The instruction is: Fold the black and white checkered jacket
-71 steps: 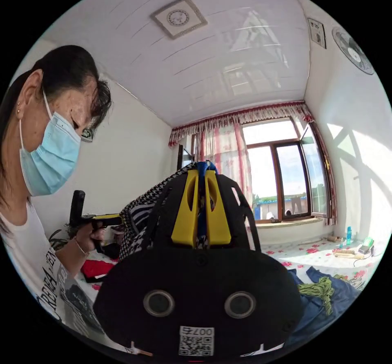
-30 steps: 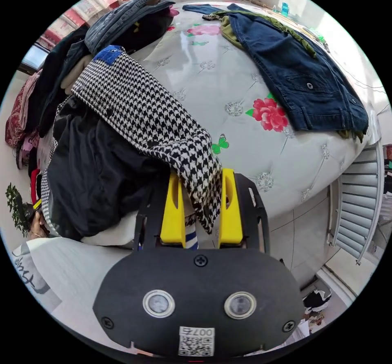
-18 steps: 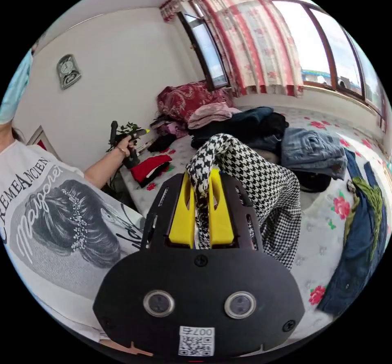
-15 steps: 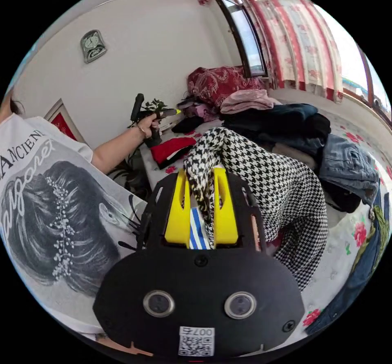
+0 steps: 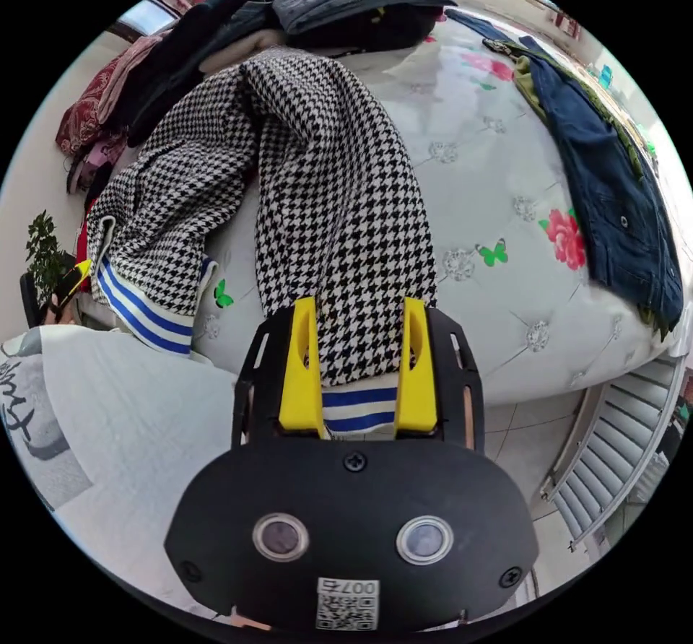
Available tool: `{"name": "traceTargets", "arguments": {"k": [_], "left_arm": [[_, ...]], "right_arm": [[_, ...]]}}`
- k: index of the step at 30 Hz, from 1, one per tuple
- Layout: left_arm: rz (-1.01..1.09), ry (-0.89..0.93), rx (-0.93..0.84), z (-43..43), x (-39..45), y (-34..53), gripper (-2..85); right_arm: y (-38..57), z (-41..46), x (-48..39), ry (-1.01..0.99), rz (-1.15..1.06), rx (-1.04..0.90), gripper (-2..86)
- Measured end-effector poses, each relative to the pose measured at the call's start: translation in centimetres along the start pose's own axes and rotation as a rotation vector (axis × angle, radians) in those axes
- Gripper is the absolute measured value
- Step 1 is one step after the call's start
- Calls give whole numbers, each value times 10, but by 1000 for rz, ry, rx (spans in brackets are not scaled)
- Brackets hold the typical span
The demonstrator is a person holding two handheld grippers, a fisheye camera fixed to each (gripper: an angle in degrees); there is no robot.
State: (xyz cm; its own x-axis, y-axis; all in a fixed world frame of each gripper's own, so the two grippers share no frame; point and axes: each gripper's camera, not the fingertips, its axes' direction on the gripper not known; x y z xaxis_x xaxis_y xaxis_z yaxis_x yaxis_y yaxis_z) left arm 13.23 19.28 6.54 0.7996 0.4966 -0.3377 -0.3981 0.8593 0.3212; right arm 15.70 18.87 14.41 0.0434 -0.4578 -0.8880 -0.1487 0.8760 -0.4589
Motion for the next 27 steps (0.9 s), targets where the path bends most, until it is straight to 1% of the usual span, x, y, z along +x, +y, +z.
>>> {"name": "traceTargets", "arguments": {"k": [1, 2, 4, 5, 6, 7, 8, 9, 10, 11, 13, 16, 18, 20, 21, 23, 24, 25, 26, 27], "left_arm": [[4, 12, -4, -1, 3, -6, 109], [18, 31, 5, -3, 10, -11, 109], [48, 43, 20, -3, 25, -16, 109], [71, 30, 28, -3, 36, -18, 108], [83, 16, 34, -4, 41, -18, 108], [105, -15, 52, -6, 50, -18, 100], [120, -35, 73, -10, 57, -17, 93], [126, -38, 83, -13, 59, -16, 90], [128, -44, 99, -18, 60, -13, 86], [119, -61, 107, -23, 59, -9, 85], [79, -96, 124, -30, 53, -1, 80], [-11, -128, 164, -40, 42, 20, 78], [-49, -144, 156, -40, 38, 33, 83], [-61, -157, 120, -35, 39, 47, 95], [-53, -158, 104, -33, 41, 48, 102], [6, -174, 34, -18, 50, 48, 123], [26, -174, 16, -13, 53, 46, 128], [57, -182, -24, -1, 57, 42, 131], [81, -205, -58, 13, 61, 36, 130], [95, -219, -67, 19, 62, 32, 128]], "right_arm": [[6, -3, -18, 103, -61, 99, 91], [4, 2, -35, 152, -130, 66, 75], [-5, 0, -47, 184, -192, 26, 50], [-14, -6, -44, 173, -218, -5, 38], [-17, -13, -39, 177, -214, 5, 34], [-22, -38, -19, 228, -155, 96, 27], [-24, -74, 9, 304, -49, 230, 24], [-22, -96, 26, 337, 22, 308, 22], [-16, -140, 61, 343, 164, 459, 21], [-8, -178, 96, 271, 278, 567, 22], [-3, -211, 133, 185, 359, 628, 24], [-1, -217, 149, 210, 395, 599, 25], [3, -202, 133, 164, 326, 587, 21], [13, -171, 86, -13, 155, 605, 22], [14, -162, 71, -57, 108, 596, 27], [13, -123, -3, -234, -126, 497, 43], [12, -114, -23, -282, -191, 459, 47], [10, -99, -63, -355, -333, 382, 55], [8, -86, -102, -379, -469, 306, 62], [7, -79, -120, -379, -536, 267, 65]]}}
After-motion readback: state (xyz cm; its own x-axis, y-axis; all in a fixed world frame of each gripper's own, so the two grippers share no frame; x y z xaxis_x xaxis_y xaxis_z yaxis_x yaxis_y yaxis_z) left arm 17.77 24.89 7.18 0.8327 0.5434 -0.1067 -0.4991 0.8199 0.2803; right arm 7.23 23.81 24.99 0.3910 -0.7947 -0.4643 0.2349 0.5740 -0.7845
